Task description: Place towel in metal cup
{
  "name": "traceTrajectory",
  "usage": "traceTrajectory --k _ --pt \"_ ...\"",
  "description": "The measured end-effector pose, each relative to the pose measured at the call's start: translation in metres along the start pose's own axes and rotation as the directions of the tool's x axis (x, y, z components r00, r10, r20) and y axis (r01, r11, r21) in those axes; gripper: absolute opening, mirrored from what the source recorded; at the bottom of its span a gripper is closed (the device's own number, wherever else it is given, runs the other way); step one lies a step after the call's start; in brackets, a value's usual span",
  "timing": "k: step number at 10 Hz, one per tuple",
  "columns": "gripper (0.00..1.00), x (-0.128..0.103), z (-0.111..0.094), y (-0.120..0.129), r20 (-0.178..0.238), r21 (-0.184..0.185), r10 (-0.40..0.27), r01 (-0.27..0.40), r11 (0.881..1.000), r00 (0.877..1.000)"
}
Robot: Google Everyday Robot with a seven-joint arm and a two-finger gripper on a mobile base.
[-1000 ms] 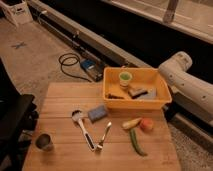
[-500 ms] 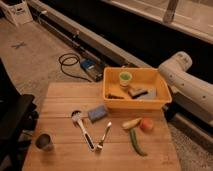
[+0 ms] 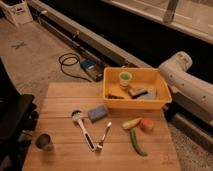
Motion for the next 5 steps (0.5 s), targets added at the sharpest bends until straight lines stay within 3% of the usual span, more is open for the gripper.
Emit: traceTrajectory --k 5 --pt "0.8 0.0011 0.0 0.0007 -0.001 0.0 0.002 -0.002 1.0 1.0"
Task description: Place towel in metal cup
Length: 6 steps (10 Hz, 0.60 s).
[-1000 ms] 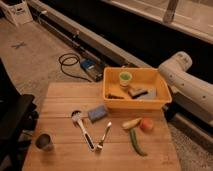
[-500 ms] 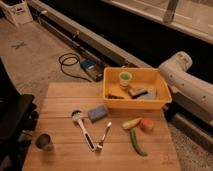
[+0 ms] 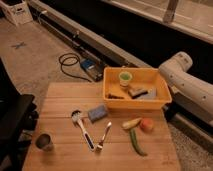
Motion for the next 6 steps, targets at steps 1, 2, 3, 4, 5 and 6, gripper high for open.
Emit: traceTrajectory --k 1,2,3,4,5,6 --pt "0.8 -0.0003 -0.0001 -0.0003 0.0 0.0 0.0 0.0 1.0 1.0" --pt "0.8 -0.0005 -0.0001 -0.0005 0.0 0.0 -0.001 0.001 1.0 1.0" --pt "0.8 -0.0008 -0.0001 -0.0008 0.001 0.001 -0.001 0.001 1.0 1.0" --pt "0.8 -0.0011 -0.0002 -0.0011 0.001 0.001 -0.002 0.002 1.0 1.0" --pt "0.8 -0.001 -0.0003 -0.0012 0.0 0.001 -0.002 0.002 1.0 1.0" --pt "0.8 -0.0006 -0.0005 -0.0015 0.0 0.003 -0.001 0.001 1.0 1.0"
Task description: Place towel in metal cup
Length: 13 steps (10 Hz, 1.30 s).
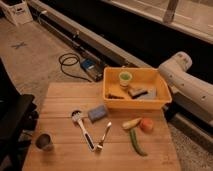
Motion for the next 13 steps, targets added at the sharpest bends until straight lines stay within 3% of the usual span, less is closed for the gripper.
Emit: traceTrajectory --k 4,7,10,11,13 --pt "0.8 0.003 -0.019 -0.043 0.025 0.044 -0.019 0.018 0.999 1.0" --pt "0.8 -0.02 -0.016 -0.053 0.088 0.026 -0.037 0.035 0.999 0.995" --pt "0.8 -0.065 0.007 -0.048 0.172 -0.031 -0.058 0.065 0.997 0.983" --pt "0.8 -0.079 0.02 -0.04 0.192 -0.073 -0.061 0.076 0.994 0.979" --pt "0.8 -0.093 0.038 -0.032 0.176 -0.136 -0.064 0.089 0.987 0.982"
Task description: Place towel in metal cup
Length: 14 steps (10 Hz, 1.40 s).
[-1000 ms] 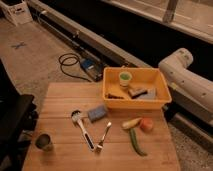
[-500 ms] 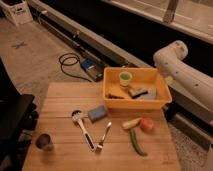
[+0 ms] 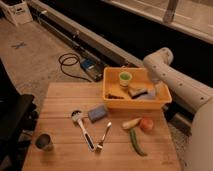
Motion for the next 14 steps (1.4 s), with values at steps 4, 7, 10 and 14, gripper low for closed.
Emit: traceTrajectory --k 4,7,10,14 --pt "0.8 0.0 0.003 0.002 -0.007 -0.015 0.003 -0.003 1.0 1.0" --pt "0.8 0.011 0.013 0.001 0.0 -0.042 0.074 -0.074 0.996 0.997" --pt "0.8 0.038 0.038 0.014 0.055 -0.091 0.177 -0.171 0.981 0.983" --pt "0.8 0.039 0.069 0.026 0.143 -0.158 0.256 -0.233 0.959 0.956"
